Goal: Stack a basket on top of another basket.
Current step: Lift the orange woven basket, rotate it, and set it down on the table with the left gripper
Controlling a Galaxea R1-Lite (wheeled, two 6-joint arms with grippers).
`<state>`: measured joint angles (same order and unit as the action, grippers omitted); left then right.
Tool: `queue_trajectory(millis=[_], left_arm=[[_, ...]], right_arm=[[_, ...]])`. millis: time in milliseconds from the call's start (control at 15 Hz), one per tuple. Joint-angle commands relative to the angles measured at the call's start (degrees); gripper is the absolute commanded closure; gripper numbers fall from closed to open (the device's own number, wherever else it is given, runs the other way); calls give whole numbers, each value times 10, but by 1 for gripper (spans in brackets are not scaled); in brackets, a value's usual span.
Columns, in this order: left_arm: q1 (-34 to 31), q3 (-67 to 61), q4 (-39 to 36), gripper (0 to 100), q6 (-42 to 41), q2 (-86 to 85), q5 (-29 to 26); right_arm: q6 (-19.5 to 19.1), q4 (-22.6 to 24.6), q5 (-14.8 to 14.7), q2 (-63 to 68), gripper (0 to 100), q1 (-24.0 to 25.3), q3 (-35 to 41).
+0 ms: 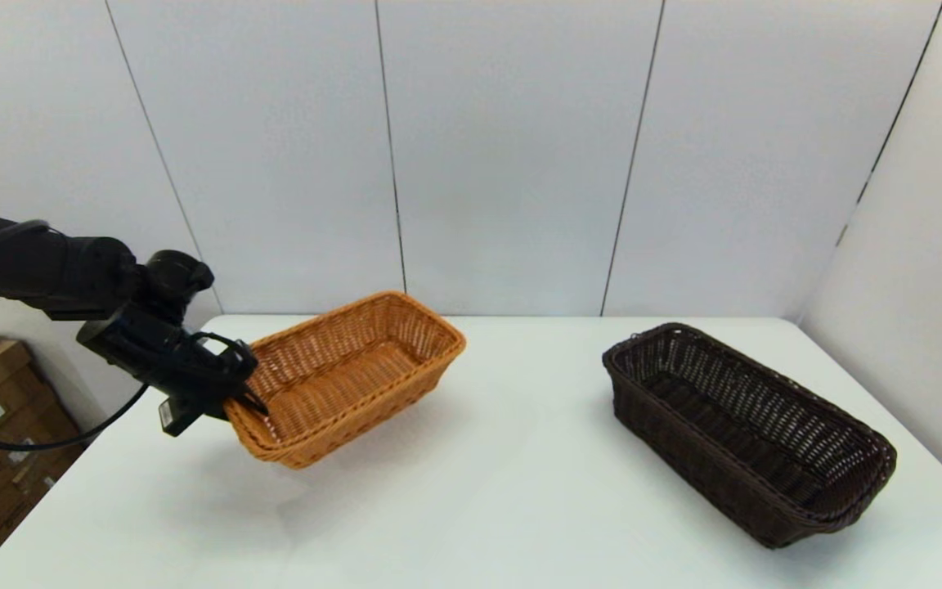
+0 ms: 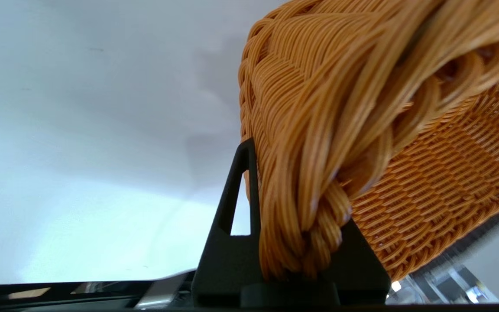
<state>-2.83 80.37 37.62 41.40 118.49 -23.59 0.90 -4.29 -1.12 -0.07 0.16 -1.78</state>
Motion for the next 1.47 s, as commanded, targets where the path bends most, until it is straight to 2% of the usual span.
queue_trajectory(millis=[67, 333, 800, 1133, 1467], left_arm=[[-6, 38, 22, 100, -15, -43, -32], [-4, 181, 149, 100, -95, -32, -60], [63, 317, 261, 100, -278, 55, -66], [121, 326, 259, 100, -385, 123, -61], [174, 329, 213, 100, -371, 201, -41]], right_arm=[[0, 0, 0, 1, 0, 0, 0], [0, 0, 0, 0, 0, 0, 0], [0, 0, 0, 0, 0, 0, 0], [0, 0, 0, 0, 0, 0, 0], [0, 0, 0, 0, 0, 0, 0]])
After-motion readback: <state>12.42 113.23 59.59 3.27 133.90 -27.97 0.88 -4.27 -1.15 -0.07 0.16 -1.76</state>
